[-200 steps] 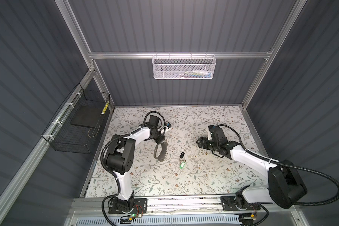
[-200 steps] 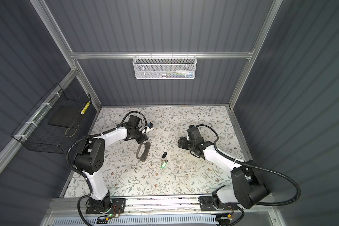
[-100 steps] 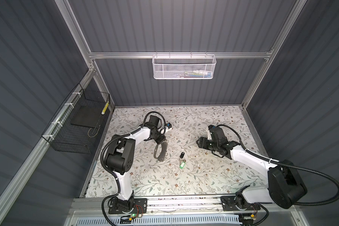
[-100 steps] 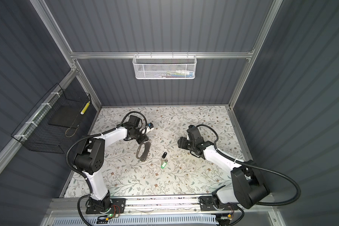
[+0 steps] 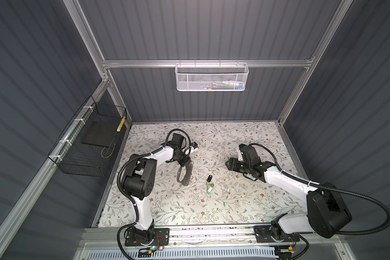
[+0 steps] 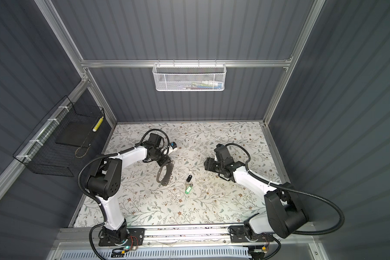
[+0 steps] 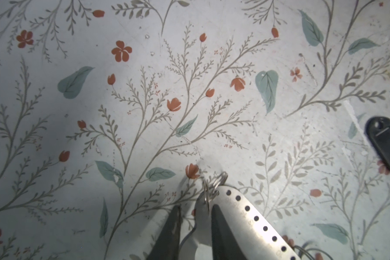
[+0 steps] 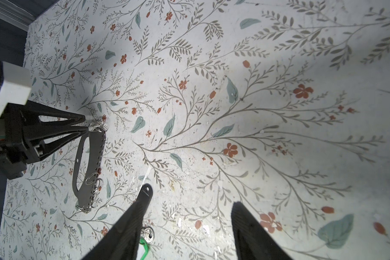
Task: Put the keys on the keyring
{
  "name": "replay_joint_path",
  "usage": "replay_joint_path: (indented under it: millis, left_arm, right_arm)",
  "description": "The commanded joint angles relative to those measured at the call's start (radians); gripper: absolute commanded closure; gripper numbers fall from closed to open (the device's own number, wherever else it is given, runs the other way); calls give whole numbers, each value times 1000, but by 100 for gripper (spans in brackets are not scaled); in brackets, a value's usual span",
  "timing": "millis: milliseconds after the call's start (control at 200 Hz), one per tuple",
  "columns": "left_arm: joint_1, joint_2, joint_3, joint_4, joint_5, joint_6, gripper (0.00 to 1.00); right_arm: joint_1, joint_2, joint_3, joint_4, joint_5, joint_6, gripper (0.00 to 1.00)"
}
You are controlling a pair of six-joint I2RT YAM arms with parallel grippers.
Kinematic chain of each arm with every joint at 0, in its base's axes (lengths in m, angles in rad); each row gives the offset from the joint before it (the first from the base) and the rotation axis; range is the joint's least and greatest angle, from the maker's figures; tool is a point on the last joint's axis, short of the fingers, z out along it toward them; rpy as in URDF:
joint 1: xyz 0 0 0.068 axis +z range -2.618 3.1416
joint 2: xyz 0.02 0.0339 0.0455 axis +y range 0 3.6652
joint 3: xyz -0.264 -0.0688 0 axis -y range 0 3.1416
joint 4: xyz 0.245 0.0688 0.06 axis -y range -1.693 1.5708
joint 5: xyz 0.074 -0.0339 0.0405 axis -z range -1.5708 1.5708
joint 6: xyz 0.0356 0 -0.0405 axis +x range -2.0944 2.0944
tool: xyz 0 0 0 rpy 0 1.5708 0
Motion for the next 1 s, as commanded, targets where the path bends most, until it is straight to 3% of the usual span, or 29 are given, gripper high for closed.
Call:
replay_joint_path:
  millis: [0, 995]
  left_arm:
    - [-8, 25, 12, -28, 9, -11, 74]
    - [-16, 33, 21, -42, 13, 6, 90]
  right_arm:
    - [4, 15, 29, -18, -9, -5, 35]
    - [5, 33, 45, -27, -17, -10, 35]
